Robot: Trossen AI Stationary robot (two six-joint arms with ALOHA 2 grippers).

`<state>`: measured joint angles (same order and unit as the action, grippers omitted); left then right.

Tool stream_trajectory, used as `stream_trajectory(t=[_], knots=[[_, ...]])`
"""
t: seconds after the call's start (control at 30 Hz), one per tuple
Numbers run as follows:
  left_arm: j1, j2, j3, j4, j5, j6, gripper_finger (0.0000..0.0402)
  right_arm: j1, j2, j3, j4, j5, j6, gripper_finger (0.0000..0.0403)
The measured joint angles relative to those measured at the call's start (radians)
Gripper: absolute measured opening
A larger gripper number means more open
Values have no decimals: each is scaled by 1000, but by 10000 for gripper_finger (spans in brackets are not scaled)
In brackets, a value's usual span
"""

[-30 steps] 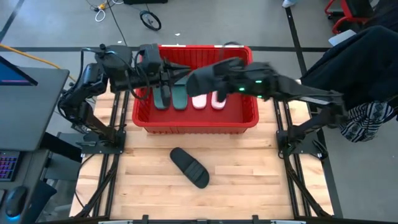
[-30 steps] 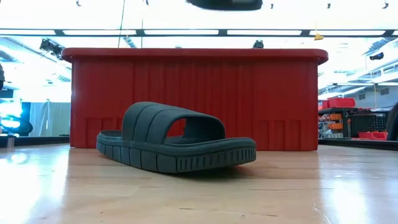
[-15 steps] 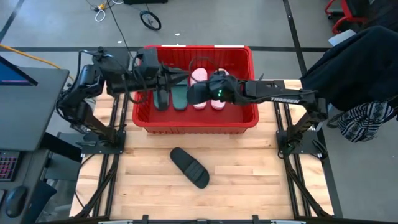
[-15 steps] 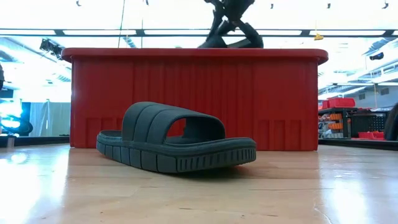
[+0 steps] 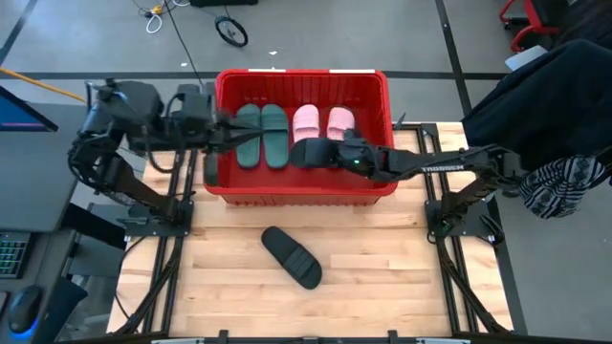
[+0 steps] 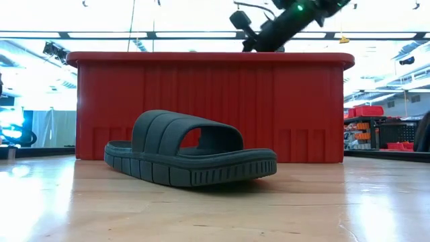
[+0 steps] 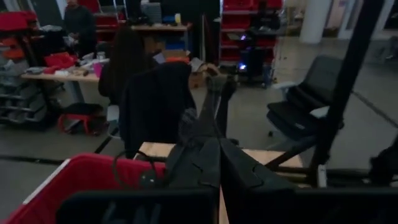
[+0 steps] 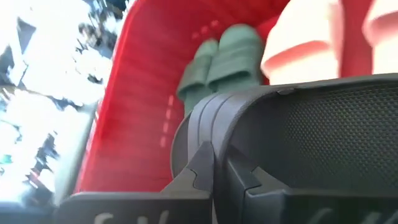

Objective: Pick and place slides into bin
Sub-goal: Put the right black slipper into the red bin

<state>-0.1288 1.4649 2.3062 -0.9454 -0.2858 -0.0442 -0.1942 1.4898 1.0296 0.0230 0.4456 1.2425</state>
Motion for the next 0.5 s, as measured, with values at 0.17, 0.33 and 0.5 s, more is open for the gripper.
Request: stream_trajectory(t=[0.17,0.33,0.5], knots=[[-19,-32,1,-10,-1,-23,14,-50,-78,-139,61,-13,77,9],[-19,-41,1,-4,-31,-22,27,-79,-84,-210,49,-109,134,9],[-18,-40,0,-10,-85,-21,23,-80,-32,-223,48,-151,128,11]])
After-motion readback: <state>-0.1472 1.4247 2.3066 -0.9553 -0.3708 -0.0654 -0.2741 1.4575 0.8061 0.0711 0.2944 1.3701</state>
